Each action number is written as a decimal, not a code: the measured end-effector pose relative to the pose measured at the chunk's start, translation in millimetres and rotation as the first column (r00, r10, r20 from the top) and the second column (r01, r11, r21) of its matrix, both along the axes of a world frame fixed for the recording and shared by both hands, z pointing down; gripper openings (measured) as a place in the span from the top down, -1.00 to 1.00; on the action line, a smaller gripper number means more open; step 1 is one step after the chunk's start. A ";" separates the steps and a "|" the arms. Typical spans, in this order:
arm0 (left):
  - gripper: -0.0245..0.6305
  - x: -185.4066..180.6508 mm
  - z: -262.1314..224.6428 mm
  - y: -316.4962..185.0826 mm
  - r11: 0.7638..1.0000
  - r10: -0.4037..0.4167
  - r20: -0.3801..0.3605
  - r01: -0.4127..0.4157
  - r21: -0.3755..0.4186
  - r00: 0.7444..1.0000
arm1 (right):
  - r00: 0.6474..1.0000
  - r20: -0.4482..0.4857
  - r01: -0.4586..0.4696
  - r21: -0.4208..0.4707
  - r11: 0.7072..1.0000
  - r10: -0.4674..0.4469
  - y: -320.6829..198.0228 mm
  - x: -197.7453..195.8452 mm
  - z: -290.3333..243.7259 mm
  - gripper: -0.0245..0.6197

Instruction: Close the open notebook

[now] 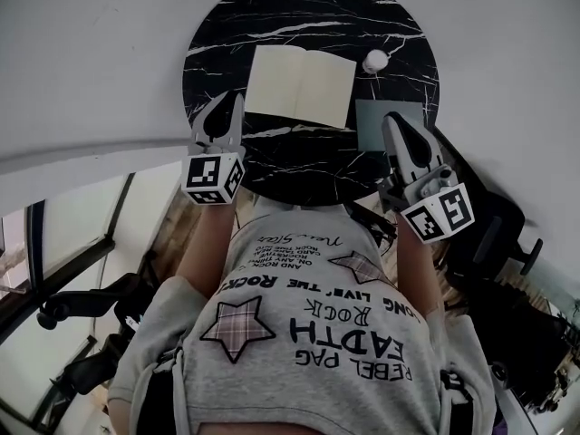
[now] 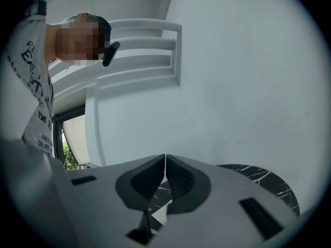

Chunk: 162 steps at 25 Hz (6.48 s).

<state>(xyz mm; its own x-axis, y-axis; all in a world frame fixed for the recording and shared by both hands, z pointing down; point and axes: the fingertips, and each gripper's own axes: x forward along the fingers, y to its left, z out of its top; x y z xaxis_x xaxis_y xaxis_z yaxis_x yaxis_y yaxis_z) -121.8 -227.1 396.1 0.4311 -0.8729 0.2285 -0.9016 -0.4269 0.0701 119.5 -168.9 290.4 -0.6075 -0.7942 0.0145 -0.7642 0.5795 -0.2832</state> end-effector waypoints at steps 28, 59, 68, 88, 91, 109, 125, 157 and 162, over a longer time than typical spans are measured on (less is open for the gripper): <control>0.63 -10.0 185.3 -36.3 0.930 -0.019 0.096 0.053 -0.363 0.995 | 0.999 -0.024 0.044 -0.128 0.991 -0.048 -9.3 -22.2 56.1 0.88; 0.33 -17.2 254.9 -29.4 0.774 -0.093 0.050 0.104 -0.625 0.994 | 0.999 -0.024 0.037 -0.140 0.989 -0.041 -5.8 -23.4 62.9 0.88; 0.51 -8.7 243.7 -30.1 0.762 -0.065 0.002 0.051 -0.646 0.998 | 0.999 -0.019 0.039 -0.138 0.990 -0.043 -3.1 -23.7 61.4 0.88; 0.15 -6.2 252.9 -20.9 0.752 -0.100 0.067 0.119 -0.649 0.993 | 0.999 -0.011 0.038 -0.135 0.990 -0.040 6.7 -19.9 60.5 0.88; 0.15 -6.1 253.4 -22.8 0.752 -0.119 0.056 0.127 -0.646 0.991 | 0.999 -0.010 0.038 -0.134 0.990 -0.039 6.6 -18.6 61.0 0.88; 0.57 -16.4 240.3 -20.7 0.738 -0.214 -0.036 0.137 -0.660 0.976 | 0.999 -0.006 0.036 -0.135 0.990 -0.037 4.9 -16.6 61.9 0.88; 0.90 35.5 212.4 -16.7 0.797 -0.047 -0.115 -0.032 -0.603 0.992 | 0.999 0.006 0.051 -0.110 0.993 -0.050 6.3 -21.5 54.0 0.88; 0.42 34.2 248.9 22.6 0.577 -0.411 -0.261 0.027 -0.817 0.873 | 0.998 0.014 0.065 -0.100 0.993 -0.064 5.7 -14.0 48.2 0.88; 0.42 43.2 245.8 25.3 0.563 -0.438 -0.327 -0.028 -0.826 0.837 | 0.998 0.017 0.061 -0.104 0.993 -0.060 5.5 -13.8 50.6 0.88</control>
<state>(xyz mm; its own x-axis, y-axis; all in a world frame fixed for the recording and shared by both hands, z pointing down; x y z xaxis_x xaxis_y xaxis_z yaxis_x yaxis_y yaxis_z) -78.7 -201.8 641.9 0.5099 -0.5207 0.6847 -0.7046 0.2038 0.6797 105.7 -163.4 341.0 -0.6553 -0.7503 0.0870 -0.7242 0.5913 -0.3549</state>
